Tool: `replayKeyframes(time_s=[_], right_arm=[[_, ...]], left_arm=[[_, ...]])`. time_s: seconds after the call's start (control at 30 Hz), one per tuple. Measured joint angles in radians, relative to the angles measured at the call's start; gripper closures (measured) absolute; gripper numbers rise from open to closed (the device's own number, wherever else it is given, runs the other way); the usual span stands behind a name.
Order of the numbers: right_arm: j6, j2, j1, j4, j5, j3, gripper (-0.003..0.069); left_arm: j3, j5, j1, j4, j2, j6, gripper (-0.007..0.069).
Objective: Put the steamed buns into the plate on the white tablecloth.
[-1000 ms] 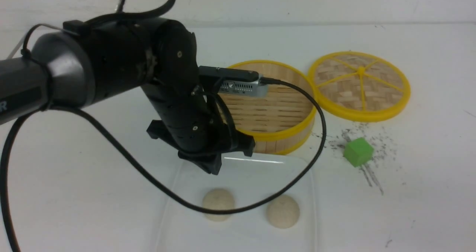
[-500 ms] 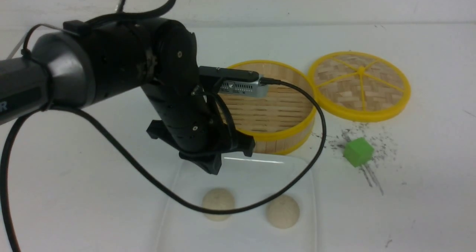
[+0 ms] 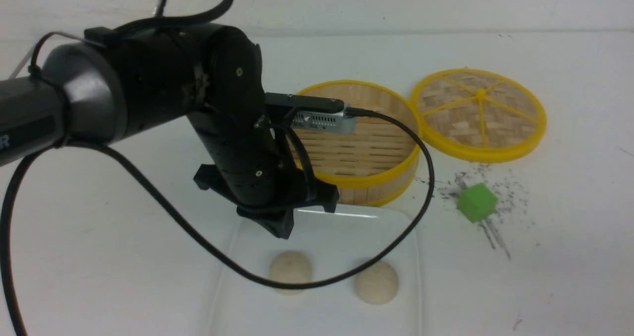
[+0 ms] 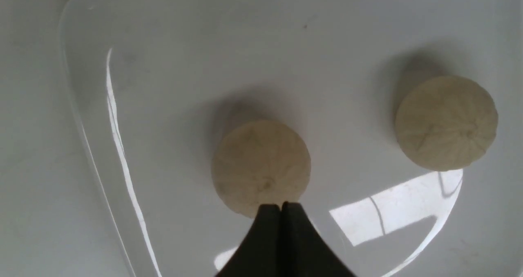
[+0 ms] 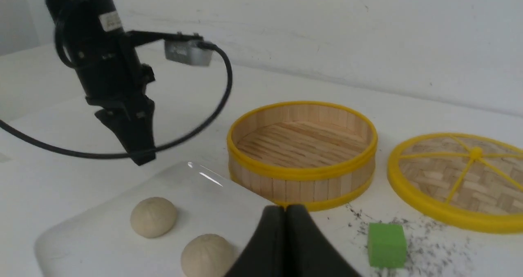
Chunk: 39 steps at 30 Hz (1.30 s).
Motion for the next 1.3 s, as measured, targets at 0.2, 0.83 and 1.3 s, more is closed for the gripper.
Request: replayKeyframes(time_s=[0.2,0.83,1.3], right_arm=[[0.000,-0.070,-0.248,0.043,-0.016,0.165,0.0657],[0.000,-0.076,-0.533,0.046,0.041,0.270,0.0646],[0.000,-0.076,-0.534,0.046,0.043,0.269,0.0631]], left_arm=[[0.000,-0.055,-0.002,0.007,-0.014,0.000,0.0616],[0.000,-0.007,-0.003,0.158,-0.459,0.000,0.0610],[0.208,0.140,-0.003,0.239,-0.892,-0.032,0.0606]])
